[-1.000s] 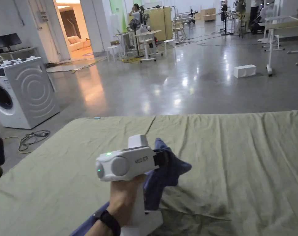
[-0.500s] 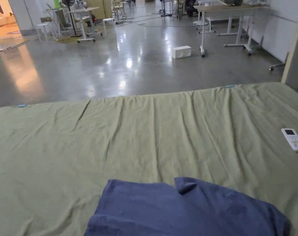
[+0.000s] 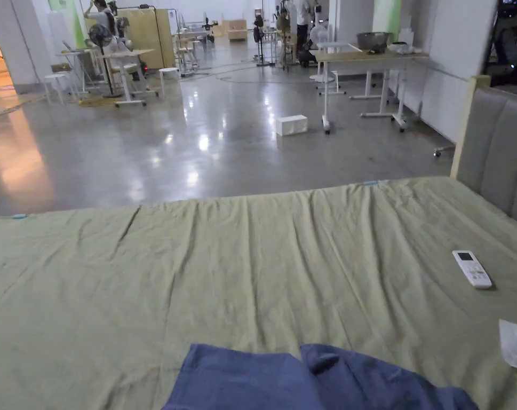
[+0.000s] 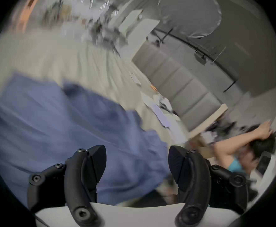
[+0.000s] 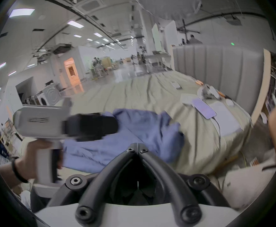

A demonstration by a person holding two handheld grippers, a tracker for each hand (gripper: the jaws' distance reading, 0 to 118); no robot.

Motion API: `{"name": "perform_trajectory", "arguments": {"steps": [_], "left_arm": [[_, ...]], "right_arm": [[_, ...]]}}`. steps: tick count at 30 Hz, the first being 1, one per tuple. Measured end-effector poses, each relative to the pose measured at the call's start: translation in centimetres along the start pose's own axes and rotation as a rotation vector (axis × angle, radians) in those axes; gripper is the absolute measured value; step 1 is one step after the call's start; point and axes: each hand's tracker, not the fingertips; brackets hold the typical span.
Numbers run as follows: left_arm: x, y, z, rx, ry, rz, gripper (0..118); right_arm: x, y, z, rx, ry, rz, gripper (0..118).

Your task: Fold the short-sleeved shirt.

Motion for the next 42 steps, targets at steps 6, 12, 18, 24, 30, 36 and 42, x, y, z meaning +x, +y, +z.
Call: {"name": "perform_trajectory", "arguments": {"steps": [6,12,18,24,30,36,42], "left_arm": [[1.6,1.7,20.6,0.333,0.451,-0.469,80],[2.2,-2.1,31.1,0.634,0.688,-0.427,75],[3.4,-4.6,34.4,0.587,0.784,-0.459,2],[4.1,-5.6,35.6,0.597,0.778,-0.339,0],[4.1,-5.0,35.2,0.589,0.766,-0.347,0],[3.8,-4.4,34.8,0.572,0.706,-0.326,0],[2.3,-3.6,32.8,0.525,0.633,-0.296,0]], "right_arm": [[-4.0,5.4,-1.1,0.173,0.108,0.035,0],[-7.1,7.9,2.0,0.276,0.188,0.063,0],[-8.1,8.7,5.0,0.353,0.184,0.165,0],[-8.0,8.3,6.1,0.373,0.178,0.2,0],[-8.1,8.2,6.3,0.375,0.17,0.211,0],[-8.1,8.0,6.2,0.362,0.172,0.199,0],[-7.4,7.5,5.6,0.34,0.174,0.178,0]]}}
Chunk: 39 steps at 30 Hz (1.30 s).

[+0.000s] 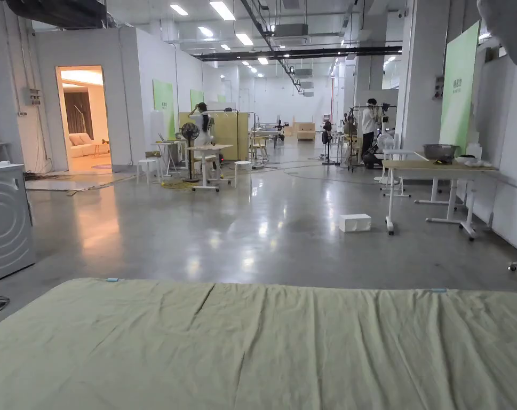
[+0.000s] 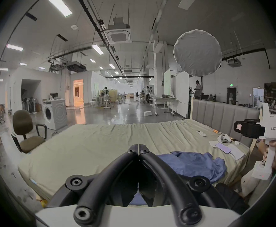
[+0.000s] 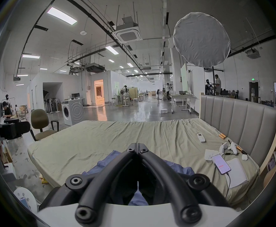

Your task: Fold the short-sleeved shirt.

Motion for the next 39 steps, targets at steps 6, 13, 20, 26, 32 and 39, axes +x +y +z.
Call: {"name": "perform_trajectory", "arguments": {"steps": [6,13,20,26,32,39], "left_arm": [[0.6,-1.9,-5.9,-0.154,-0.144,0.135,0],[0.7,-3.7,-21.6,-0.278,-0.252,0.141,7],[1.1,-9.6,-42.5,-0.562,-0.28,0.121,93],[1.8,-14.7,-52.3,-0.734,-0.121,0.053,93],[2.1,-16.9,-55.1,-0.814,-0.077,0.042,55],[6.8,-18.0,-54.1,-0.847,-0.109,-0.235,7]], "right_arm": [[1.2,-2.0,-0.7,-0.071,-0.02,-0.031,0],[3.6,-5.7,-3.1,-0.189,-0.07,-0.12,0],[5.9,-9.0,-4.4,-0.306,-0.137,-0.171,0],[7.5,-10.9,-4.7,-0.362,-0.222,-0.23,0],[8.4,-11.8,-4.3,-0.406,-0.262,-0.219,0],[8.8,-12.2,-4.8,-0.436,-0.243,-0.189,0]]}}
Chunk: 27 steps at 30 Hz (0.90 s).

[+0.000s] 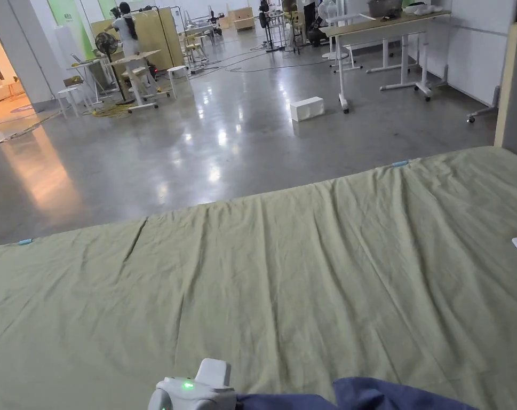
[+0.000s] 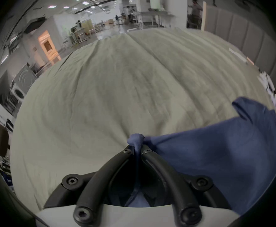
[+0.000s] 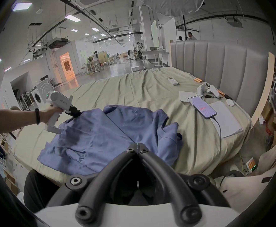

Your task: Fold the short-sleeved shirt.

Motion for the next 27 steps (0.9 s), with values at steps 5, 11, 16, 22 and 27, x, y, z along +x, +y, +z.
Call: {"name": "perform_trajectory", "arguments": {"steps": [5,11,16,22,27], "left_arm": [[-1.3,1.8,-1.2,-0.1,-0.038,0.069,7],[-1.3,2.5,-1.4,-0.142,-0.039,0.028,7],[-2.1,3.2,-1.8,-0.175,-0.059,0.023,7],[-2.3,3.4,-2.0,-0.193,-0.072,0.038,7],[-2.8,2.9,-1.8,-0.172,-0.091,0.057,7]], "right_arm": [[1.3,4.2,-3.7,0.031,0.094,0.071,0],[4.1,11.5,-16.4,-0.188,0.222,0.294,99],[5.0,14.3,-26.2,-0.367,0.247,0.37,97],[4.2,14.0,-35.1,-0.508,0.195,0.562,95],[3.4,11.9,-36.1,-0.535,0.214,0.605,64]]}}
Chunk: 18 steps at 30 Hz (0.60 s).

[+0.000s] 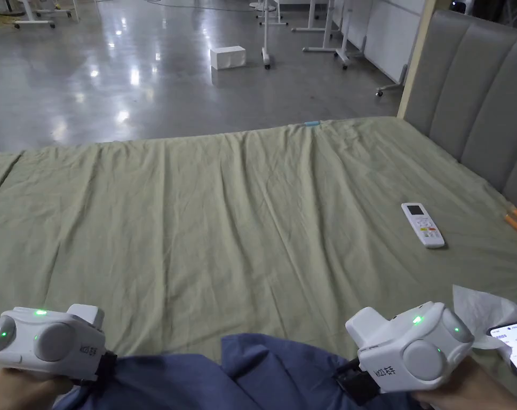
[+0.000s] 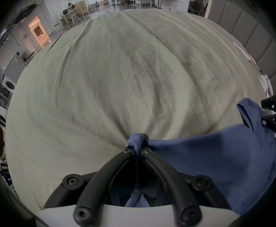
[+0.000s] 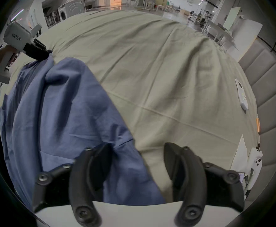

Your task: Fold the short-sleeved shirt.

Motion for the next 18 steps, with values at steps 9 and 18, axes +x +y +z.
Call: {"name": "perform_trajectory", "arguments": {"steps": [9,18], "left_arm": [[0.8,-1.0,1.3,0.065,0.031,-0.049,6],[-6.2,-9.2,23.3,0.501,-0.149,0.185,5]], "right_arm": [[-1.1,-0.7,2.4,0.07,0.045,-0.081,2],[-0.9,-2.5,22.3,0.512,0.091,-0.321,2]]}}
